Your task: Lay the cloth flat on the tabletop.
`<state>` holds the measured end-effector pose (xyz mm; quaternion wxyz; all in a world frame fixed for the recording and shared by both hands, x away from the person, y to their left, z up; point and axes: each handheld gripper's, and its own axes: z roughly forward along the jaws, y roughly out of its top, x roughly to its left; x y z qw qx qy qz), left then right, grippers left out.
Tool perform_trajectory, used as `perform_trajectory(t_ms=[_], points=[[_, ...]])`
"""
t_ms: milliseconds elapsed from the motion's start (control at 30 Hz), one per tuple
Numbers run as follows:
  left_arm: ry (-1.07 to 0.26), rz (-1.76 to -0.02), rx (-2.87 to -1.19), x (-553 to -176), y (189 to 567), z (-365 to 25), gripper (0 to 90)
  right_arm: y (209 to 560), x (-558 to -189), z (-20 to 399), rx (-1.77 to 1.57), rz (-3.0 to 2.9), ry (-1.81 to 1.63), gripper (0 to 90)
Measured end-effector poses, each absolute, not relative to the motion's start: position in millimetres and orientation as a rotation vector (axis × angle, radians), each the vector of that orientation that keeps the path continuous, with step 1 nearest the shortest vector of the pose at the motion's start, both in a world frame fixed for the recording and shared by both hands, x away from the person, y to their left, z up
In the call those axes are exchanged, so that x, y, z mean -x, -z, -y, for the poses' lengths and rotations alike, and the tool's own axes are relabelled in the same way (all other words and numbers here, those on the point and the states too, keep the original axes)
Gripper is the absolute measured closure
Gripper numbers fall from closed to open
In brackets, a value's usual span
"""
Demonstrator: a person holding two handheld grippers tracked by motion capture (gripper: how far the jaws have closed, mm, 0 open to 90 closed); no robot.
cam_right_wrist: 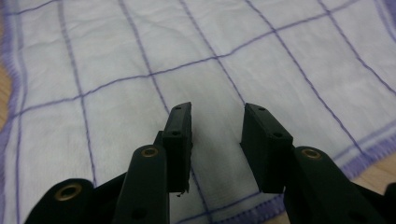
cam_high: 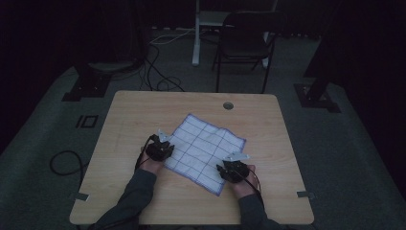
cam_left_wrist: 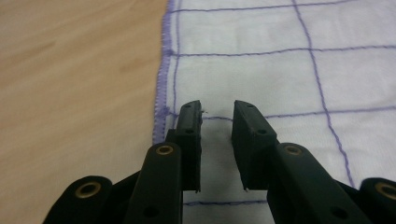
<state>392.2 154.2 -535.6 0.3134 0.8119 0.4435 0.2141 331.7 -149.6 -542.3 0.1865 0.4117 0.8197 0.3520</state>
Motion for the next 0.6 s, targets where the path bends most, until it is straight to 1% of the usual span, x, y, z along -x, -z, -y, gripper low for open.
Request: perform_trajectory(t_ms=[267,433,600], points=[[-0.522,-1.198,-2.102,-353.7,537.1,-161.3,75.1,542.1,-337.0,155.0,-1.174,-2.294,-0.978,62.5],[-0.52,-1.206,-2.092,-334.0,537.8,-158.7,75.5,541.7,-340.0,157.6,-1.173,-2.291,-0.968,62.1],[-0.513,-1.198,-2.08,-323.5,539.1,-158.7,75.7,542.3,-343.3,161.9,-1.189,-2.284,-0.978,61.7]])
